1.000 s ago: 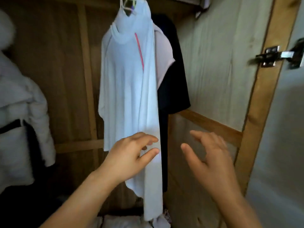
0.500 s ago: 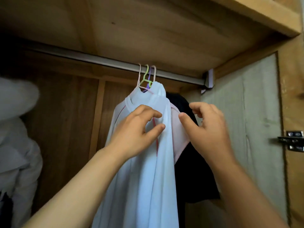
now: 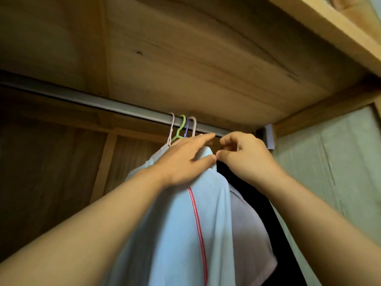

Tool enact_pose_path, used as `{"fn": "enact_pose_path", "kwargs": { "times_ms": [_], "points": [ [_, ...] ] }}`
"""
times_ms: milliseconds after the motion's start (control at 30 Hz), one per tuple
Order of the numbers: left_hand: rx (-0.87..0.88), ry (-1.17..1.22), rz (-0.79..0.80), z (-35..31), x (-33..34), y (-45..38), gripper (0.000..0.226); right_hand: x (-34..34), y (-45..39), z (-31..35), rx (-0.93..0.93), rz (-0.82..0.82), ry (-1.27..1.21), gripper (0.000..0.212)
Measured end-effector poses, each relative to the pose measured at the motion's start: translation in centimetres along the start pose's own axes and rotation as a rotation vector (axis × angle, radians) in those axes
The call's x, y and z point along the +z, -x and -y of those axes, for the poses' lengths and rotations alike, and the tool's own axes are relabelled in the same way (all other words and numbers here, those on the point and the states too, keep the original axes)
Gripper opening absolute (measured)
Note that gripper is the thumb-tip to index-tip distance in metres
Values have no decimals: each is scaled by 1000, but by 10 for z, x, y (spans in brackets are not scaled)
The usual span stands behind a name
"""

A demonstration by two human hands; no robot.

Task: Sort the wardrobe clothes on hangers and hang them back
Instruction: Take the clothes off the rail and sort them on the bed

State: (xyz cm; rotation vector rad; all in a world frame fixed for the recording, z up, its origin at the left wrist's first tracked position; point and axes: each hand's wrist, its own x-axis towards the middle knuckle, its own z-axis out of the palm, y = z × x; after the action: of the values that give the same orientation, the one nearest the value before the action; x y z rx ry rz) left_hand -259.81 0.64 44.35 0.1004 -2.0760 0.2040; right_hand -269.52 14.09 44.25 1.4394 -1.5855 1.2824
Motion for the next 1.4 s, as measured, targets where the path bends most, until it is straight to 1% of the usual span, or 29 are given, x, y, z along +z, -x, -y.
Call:
{"fn": "enact_pose_path", "kwargs": {
  "times_ms": [100, 233, 300, 333, 433, 500, 533, 600, 700, 800, 833, 933, 1033, 1100, 1233, 1400],
  "points": [
    [0, 71, -51, 12, 2, 2, 69, 9, -4, -3, 25, 39, -2, 23],
    [32, 168, -134, 24, 1, 13, 69, 16, -7, -6, 49, 40, 24, 23],
    [20, 206, -152, 30, 1, 18, 65, 22, -8, -6, 75, 44, 58, 28],
    [9, 223, -152, 31, 0, 20, 62, 26, -10, -6, 94, 54, 88, 29],
    [4, 245, -147, 34, -1, 24, 60, 36, -16, -10, 157, 91, 224, 18],
    [9, 238, -140, 36, -1, 25, 64, 41, -20, -12, 196, 137, 311, 27],
    [9, 232, -134, 37, -2, 25, 65, 43, -21, -12, 208, 147, 344, 28],
    [14, 220, -120, 40, -1, 25, 64, 47, -20, -16, 215, 130, 387, 27],
    [16, 192, -105, 41, -1, 24, 62, 49, -20, -24, 212, 67, 376, 25],
    [28, 178, -105, 41, -2, 21, 58, 40, -23, -26, 201, 5, 361, 16],
    [29, 180, -108, 40, -2, 20, 56, 36, -25, -26, 189, -17, 364, 13],
    [35, 239, -136, 37, 1, 19, 50, 28, -25, -30, 172, -54, 393, 15],
    [55, 310, -213, 32, 11, 23, 59, 20, -15, -40, 233, -72, 397, 14],
    [59, 335, -285, 27, 16, 28, 60, 11, -4, -47, 268, -78, 421, 14],
    [119, 326, -395, 10, 19, 44, 51, -10, 22, -57, 306, -57, 460, 15],
    [188, 423, -427, -22, 20, 64, 42, -41, 65, -57, 337, -74, 473, 12]
  ]
}}
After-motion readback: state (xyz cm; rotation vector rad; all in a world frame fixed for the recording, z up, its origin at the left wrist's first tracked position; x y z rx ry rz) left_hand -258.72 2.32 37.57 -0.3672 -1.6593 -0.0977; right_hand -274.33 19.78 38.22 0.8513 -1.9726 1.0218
